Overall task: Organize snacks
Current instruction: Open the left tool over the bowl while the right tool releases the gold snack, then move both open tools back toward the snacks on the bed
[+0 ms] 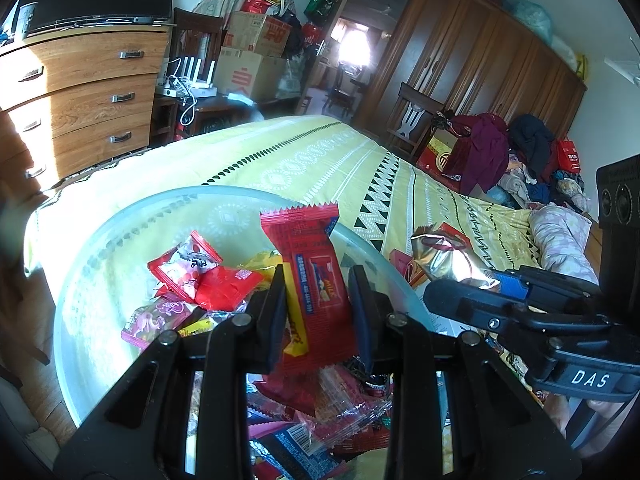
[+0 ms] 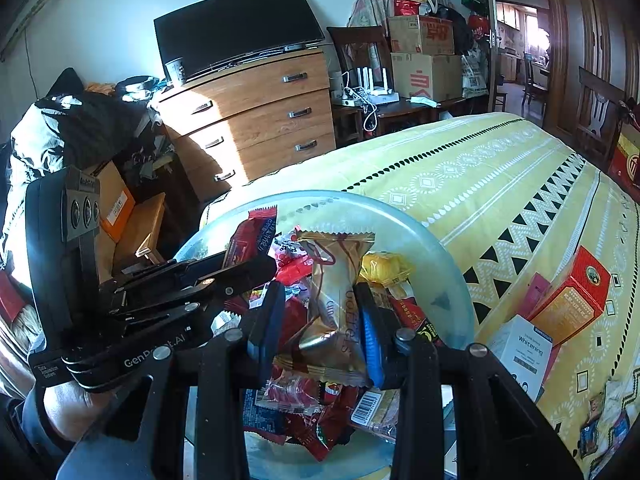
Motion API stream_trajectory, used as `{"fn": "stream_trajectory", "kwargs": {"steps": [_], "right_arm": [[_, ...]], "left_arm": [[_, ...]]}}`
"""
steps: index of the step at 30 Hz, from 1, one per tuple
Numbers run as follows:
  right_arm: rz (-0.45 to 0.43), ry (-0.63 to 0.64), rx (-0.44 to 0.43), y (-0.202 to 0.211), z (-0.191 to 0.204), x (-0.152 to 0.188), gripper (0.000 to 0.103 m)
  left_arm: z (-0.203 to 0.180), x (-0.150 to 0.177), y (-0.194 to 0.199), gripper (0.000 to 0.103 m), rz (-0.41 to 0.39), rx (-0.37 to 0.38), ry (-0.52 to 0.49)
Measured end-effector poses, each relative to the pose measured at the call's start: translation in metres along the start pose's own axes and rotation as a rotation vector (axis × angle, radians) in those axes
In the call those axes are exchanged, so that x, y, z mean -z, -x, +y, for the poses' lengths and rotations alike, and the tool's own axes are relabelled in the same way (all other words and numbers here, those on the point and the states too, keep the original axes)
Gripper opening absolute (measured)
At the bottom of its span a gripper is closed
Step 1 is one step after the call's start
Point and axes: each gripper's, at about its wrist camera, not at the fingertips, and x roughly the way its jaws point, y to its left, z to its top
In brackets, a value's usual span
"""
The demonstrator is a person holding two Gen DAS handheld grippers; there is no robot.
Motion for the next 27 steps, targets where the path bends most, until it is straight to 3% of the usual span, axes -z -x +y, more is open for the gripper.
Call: {"fn": "stream_trajectory", "kwargs": {"steps": [16,21,23,27], "right_arm": [[0.006,0.001,-0.007,0.0,0.0,0.001,0.039],[0.014,-0.002,-0.01,-0.002,-0.005,0.008,0.042],[0.016,-0.001,-0.005,-0.002,-0.004,0.009,0.047],[0.006,0.035,0.049,0.001,0.0,0.01,0.06]], "left_arm": [[0.006,0.002,-0.003,0.032,0.019,-0.003,0.011],[0.008,0.006,-0.005,0.051,0.021,-0.015,0.023],[0.007,0.008,-0.005,0.066,0.017,-0.025,0.03],[0.01,0.006,-0.007,0.073,0.018,-0.032,0.042]]}}
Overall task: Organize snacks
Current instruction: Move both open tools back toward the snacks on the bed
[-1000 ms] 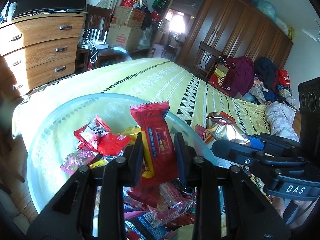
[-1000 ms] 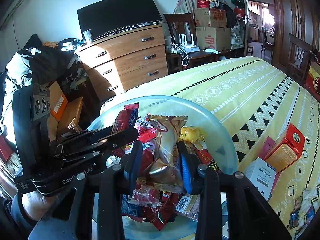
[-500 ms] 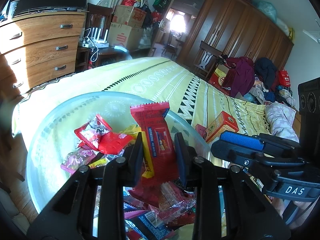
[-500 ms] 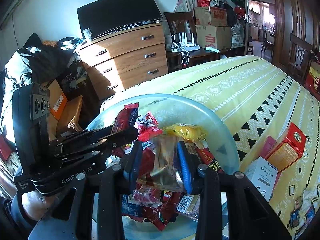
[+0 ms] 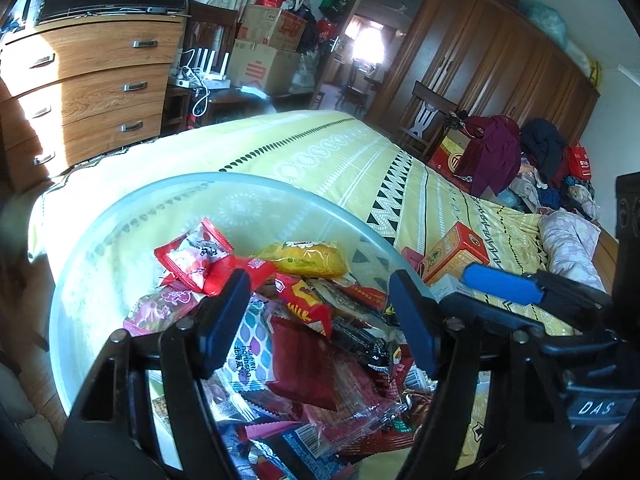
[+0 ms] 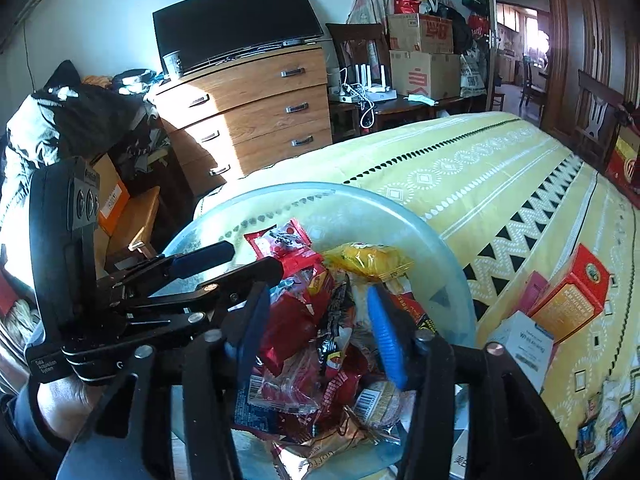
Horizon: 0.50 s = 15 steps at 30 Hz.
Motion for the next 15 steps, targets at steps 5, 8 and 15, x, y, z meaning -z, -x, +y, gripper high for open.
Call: {"fn": "stream_trajectory", "kwargs": {"steps": [5,8,15], "right_arm": [[-0.017,0.029,0.058,0.004,0.004,-0.001,0.068],[-0.027,0.042,0.121,0.007,0.004,-0.001,0.081],[-0.045,0.034,0.145,0.014,0.0,-0.004,0.088]], "left_arm": [[0.004,-0.003,-0.002,0.082,0.012,-0.011,0.006],[0.006,-0.004,-0.001,0.084,0.006,-0.013,0.013],[0.007,-0.006,-0.002,0.084,0.007,-0.014,0.011]]}}
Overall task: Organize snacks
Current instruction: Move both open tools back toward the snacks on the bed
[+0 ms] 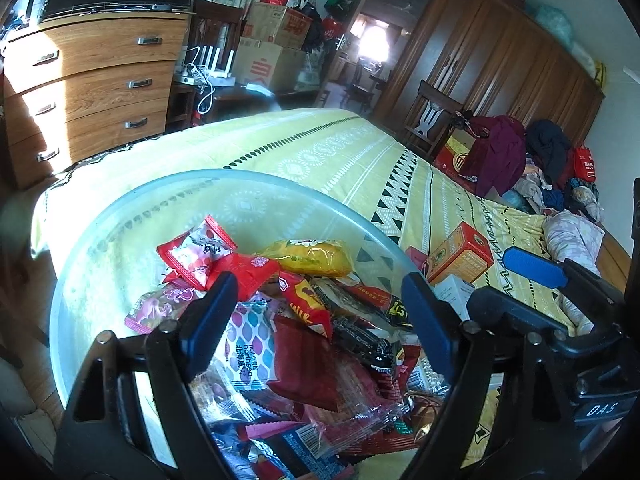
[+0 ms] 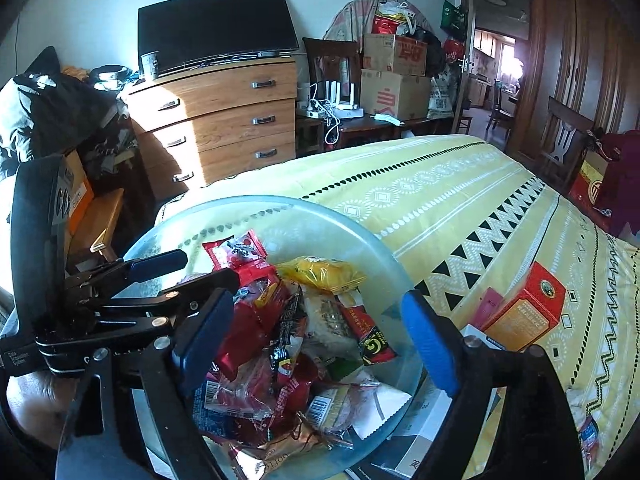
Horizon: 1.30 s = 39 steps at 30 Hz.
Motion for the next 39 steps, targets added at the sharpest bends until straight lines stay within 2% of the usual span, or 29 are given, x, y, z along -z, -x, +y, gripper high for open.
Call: {"fn": "stream_trajectory", "kwargs": {"steps": [11,16,20,24,27,34,36,39], "right_arm": [[-0.008,-0.016,0.01,0.009,-0.003,0.002,0.089],[-0.028,-0.032,0.015,0.03,-0.012,0.018,0.09],[-0.025,-0.085,0.019,0.052,-0.033,0.061,0.091],[0.032,-0.194,0.041,0.069,-0.058,0.128,0.091],[0.081,-0.274,0.076,0.088,-0.074,0.19,0.091],[0.154,-0.448,0.176,0.138,-0.108,0.307,0.091],[0.169,-0.51,0.207,0.153,-0.122,0.337,0.091],[0.175,-0.571,0.229,0.166,-0.137,0.365,0.091]], "left_arm": [[-0.005,-0.001,0.0,0.085,0.0,-0.001,-0.006],[-0.02,0.002,0.004,0.085,-0.007,0.009,-0.031],[-0.041,0.009,0.002,0.085,0.006,0.029,-0.074],[-0.07,0.02,-0.004,0.085,0.034,0.072,-0.122],[-0.104,0.032,-0.005,0.085,0.05,0.121,-0.191],[-0.21,0.081,0.008,0.085,0.06,0.32,-0.439],[-0.24,0.102,0.0,0.085,0.117,0.381,-0.504],[-0.268,0.132,-0.024,0.085,0.229,0.417,-0.549]]}}
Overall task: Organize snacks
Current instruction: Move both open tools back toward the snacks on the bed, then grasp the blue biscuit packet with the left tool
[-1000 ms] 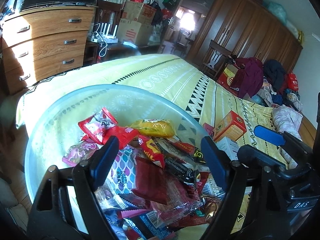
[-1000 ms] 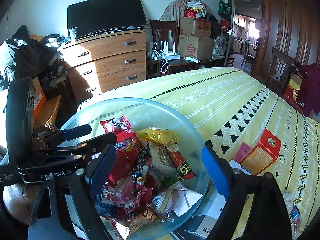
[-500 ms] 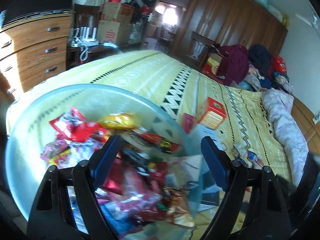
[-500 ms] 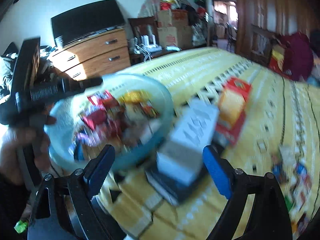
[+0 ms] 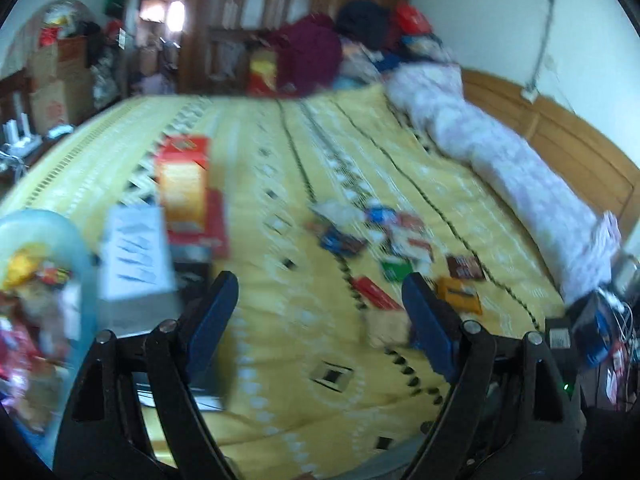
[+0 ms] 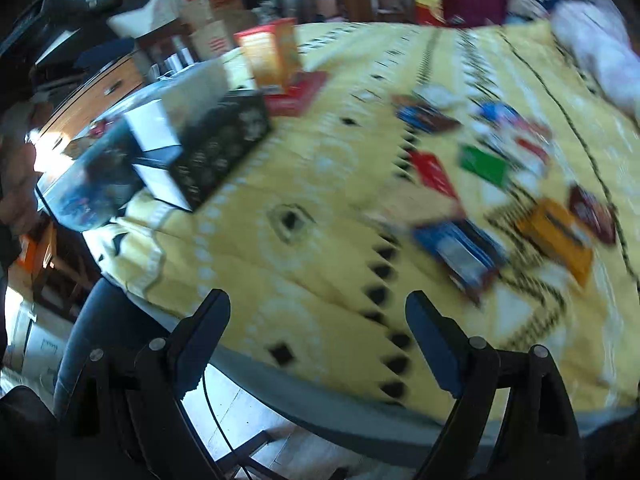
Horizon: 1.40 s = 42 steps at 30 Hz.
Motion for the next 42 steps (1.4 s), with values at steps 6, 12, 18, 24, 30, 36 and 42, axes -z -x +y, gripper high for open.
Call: {"fn": "stream_trajectory", "kwargs": {"steps": [6,12,18,24,30,36,42], "right_arm": [[-0.016,-0.068,0.01,0.007,-0.041,0.014,0.091],[-0.028,-0.151,0.0,0.013,-0.083,0.036,0.091],[-0.038,-0.241,-0.015,0.022,-0.116,0.055,0.091],[-0.054,-0.271,-0.022,0.03,-0.13,0.066,0.091],[-0.051,-0.286,-0.035,0.027,-0.133,0.069,0.091],[-0.057,-0.285,-0.041,0.026,-0.131,0.067,0.091],[-0.041,-0.276,-0.042,0.02,-0.129,0.065,0.091]], "left_arm": [[-0.037,0.035,-0.092,0.083,0.311,0.124,0.038],[-0.111,0.053,-0.111,0.078,0.375,0.232,-0.131],[-0.147,0.056,-0.148,0.079,0.433,0.272,-0.254],[-0.152,0.071,-0.173,0.076,0.484,0.201,-0.298],[-0.136,0.07,-0.16,0.053,0.434,0.155,-0.261],[-0.096,0.066,-0.127,0.053,0.325,0.083,-0.192],[-0.055,0.08,-0.14,0.054,0.347,0.012,-0.142]]}}
